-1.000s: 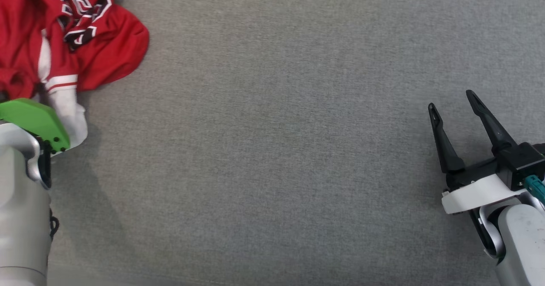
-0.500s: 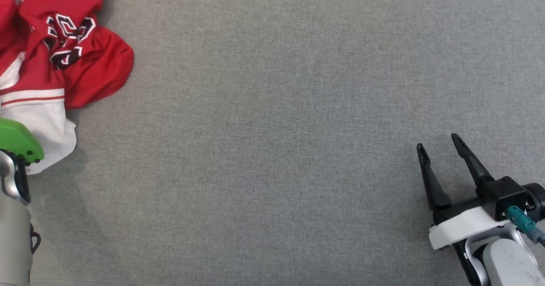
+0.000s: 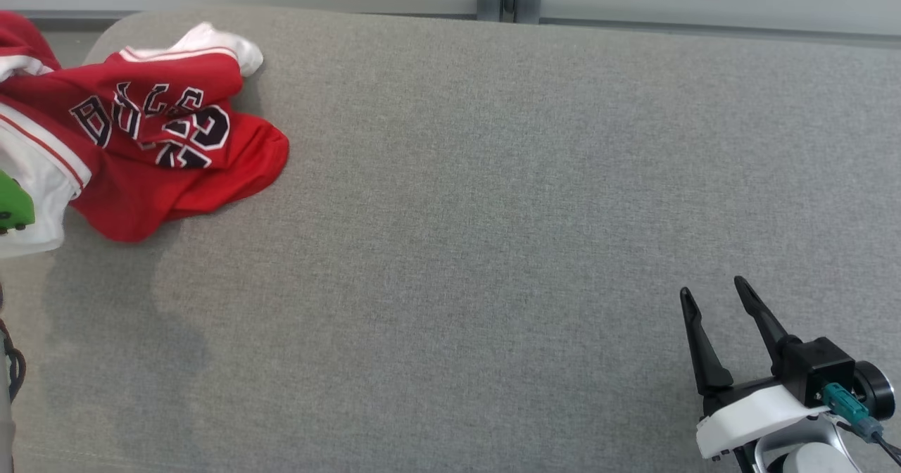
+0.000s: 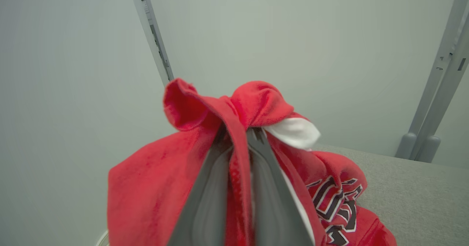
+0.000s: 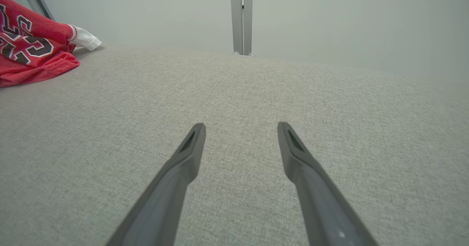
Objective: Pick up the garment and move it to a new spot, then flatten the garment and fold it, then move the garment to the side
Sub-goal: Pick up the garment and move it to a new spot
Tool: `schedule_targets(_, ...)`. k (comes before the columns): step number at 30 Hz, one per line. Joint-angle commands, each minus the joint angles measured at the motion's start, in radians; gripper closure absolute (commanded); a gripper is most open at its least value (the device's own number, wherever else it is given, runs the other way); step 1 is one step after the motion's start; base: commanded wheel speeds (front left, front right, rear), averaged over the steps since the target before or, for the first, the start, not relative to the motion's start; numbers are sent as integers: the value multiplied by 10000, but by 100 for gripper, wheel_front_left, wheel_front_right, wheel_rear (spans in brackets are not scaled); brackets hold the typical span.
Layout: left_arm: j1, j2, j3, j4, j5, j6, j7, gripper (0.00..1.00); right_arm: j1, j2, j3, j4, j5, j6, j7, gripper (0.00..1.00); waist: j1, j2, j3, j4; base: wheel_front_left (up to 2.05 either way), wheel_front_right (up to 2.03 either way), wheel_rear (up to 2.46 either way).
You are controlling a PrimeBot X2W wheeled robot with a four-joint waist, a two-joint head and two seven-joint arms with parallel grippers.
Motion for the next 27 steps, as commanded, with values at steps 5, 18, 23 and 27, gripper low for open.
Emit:
schedule_targets(5, 574, 5, -128, -3547, -508, -183, 1545, 100, 380, 248, -176, 59, 58, -3, -33, 0, 0, 0, -748, -495, 0, 0, 0)
schedule_targets(18, 32, -1287, -1679, -8840, -2249, -296, 4470, 100, 538, 606, -319, 111, 98, -3, -31, 0, 0, 0, -1045, -1918, 0, 0, 0)
schedule_targets(23, -600, -2110, -2752, -9310, -2708, -313, 5039, 100, 373, 692, -328, 115, 120, -3, -31, 0, 0, 0, -1011, -2655, 0, 0, 0)
schedule_targets(27, -897, -2745, -3629, -9077, -2840, -336, 5195, 100, 340, 774, -312, 163, 157, -3, -31, 0, 0, 0, -986, -3274, 0, 0, 0)
